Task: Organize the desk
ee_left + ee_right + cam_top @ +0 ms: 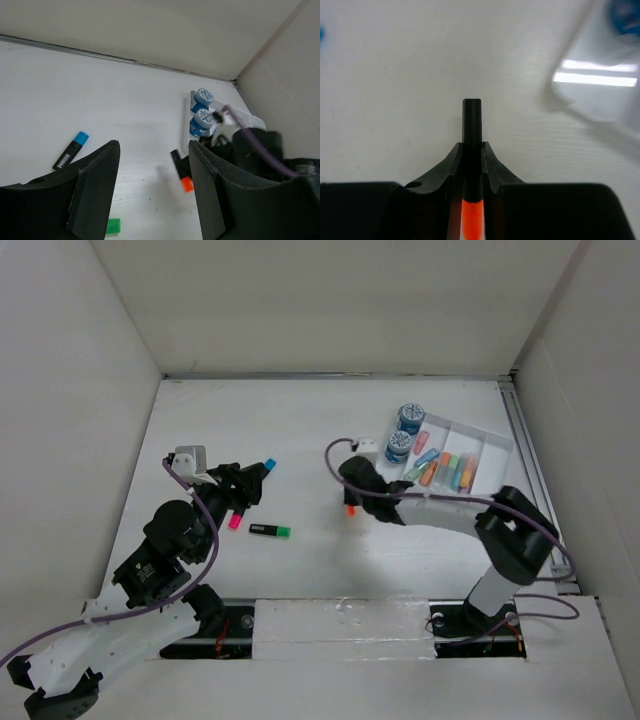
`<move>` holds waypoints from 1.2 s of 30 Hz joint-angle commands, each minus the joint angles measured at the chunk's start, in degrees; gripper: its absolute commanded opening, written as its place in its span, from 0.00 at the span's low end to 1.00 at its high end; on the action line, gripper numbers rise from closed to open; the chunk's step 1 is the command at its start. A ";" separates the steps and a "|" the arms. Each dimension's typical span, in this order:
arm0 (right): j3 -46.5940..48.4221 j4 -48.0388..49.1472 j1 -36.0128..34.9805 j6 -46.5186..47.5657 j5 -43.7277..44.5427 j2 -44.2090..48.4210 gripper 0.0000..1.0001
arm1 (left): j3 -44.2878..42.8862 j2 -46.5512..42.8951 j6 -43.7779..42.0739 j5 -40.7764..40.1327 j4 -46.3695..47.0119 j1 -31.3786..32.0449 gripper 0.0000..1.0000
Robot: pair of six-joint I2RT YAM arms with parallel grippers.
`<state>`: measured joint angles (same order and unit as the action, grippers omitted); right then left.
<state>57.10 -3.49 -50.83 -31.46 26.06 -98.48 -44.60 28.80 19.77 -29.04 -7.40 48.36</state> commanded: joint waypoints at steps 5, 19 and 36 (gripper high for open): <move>-11.91 8.14 32.12 -8.08 -5.11 23.31 0.00 | -1.37 -0.23 -0.61 0.21 2.39 -0.11 0.53; -17.20 8.23 71.74 -8.18 -22.89 22.73 0.05 | -1.37 -1.20 -0.52 1.35 2.56 -0.11 0.53; -16.06 8.05 62.19 -5.01 -30.27 30.36 0.17 | -1.28 -2.78 -0.26 0.91 2.21 -0.11 0.52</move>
<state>39.77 1.72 16.16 -37.98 -0.62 -71.83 -44.60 26.44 19.79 -28.03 -7.09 48.36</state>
